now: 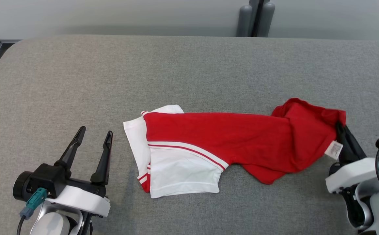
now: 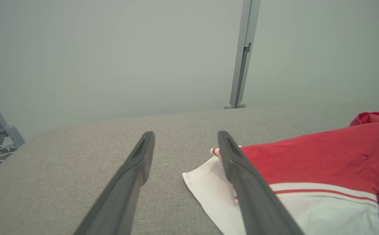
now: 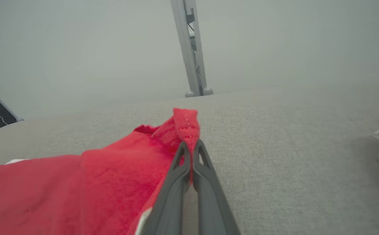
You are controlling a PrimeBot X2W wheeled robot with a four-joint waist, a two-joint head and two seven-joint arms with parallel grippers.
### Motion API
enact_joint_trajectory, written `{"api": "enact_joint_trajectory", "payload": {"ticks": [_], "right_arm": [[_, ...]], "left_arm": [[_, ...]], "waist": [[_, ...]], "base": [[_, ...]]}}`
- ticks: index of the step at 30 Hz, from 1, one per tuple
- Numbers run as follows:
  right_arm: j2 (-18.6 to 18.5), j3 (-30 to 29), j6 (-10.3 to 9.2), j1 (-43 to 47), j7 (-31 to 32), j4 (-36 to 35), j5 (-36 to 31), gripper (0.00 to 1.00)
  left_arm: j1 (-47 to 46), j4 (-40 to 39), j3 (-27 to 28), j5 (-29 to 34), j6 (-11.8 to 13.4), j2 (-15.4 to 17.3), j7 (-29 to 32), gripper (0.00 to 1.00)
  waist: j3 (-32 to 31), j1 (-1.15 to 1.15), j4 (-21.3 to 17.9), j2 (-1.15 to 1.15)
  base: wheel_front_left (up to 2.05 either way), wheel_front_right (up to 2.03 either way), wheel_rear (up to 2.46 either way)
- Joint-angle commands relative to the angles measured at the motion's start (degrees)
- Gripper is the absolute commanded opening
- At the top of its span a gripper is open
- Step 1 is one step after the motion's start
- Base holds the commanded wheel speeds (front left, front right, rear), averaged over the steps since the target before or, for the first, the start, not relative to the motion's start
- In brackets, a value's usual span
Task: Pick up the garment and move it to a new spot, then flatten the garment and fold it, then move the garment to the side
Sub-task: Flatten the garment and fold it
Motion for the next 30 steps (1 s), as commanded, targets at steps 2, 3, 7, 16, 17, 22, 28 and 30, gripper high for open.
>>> {"api": "enact_joint_trajectory", "payload": {"ticks": [2,3,7,16,17,22,28,30], "right_arm": [[1.1,-1.7,0.01,1.5,-0.5,0.4,0.4,0.00],[1.2,-2.2,0.01,2.1,-0.6,1.0,0.2,0.00],[2.1,-3.6,0.01,2.9,-1.3,2.8,0.8,0.98],[1.2,-5.8,0.01,5.9,-2.7,2.5,-1.1,1.00],[1.0,-6.2,0.01,6.5,-2.7,2.0,-1.4,1.00],[0.4,-7.8,0.01,9.3,-1.4,-4.2,-4.0,1.00],[1.0,-6.8,0.01,10.7,0.9,-11.0,-5.9,1.00],[1.1,-6.0,0.01,11.3,2.1,-13.7,-6.4,1.00]], "left_arm": [[-0.4,-0.4,0.1,0.2,-0.2,0.4,0.2,1.00],[-0.4,-0.4,0.0,0.3,-0.3,0.5,0.3,1.00],[-0.6,-0.8,-0.3,0.2,-0.2,0.8,0.7,1.00],[0.9,-1.2,-0.5,-0.3,0.5,1.5,1.1,1.00],[1.1,-1.3,-0.5,-0.3,0.5,1.5,1.1,1.00],[2.5,-1.8,-0.3,-0.8,1.2,1.8,1.4,1.00],[4.1,-2.2,-0.3,-1.1,1.7,2.0,1.7,1.00],[4.7,-2.5,-0.4,-1.2,1.9,2.0,1.9,1.00]], "waist": [[0.4,0.00,-0.5,0.00],[0.4,0.00,-0.6,0.00],[0.6,0.00,-1.1,0.00],[-1.3,0.00,-2.2,0.00],[-1.6,0.00,-2.3,0.00],[-3.7,0.00,-3.2,0.00],[-5.7,0.00,-3.8,0.00],[-6.4,0.00,-4.0,0.00]], "base": [[0.00,0.00,0.00],[0.00,0.00,0.00],[0.00,0.00,0.00],[0.00,0.00,0.00],[0.00,0.00,0.00],[0.00,0.00,0.00],[0.00,0.00,0.00],[0.00,0.00,0.00]]}}
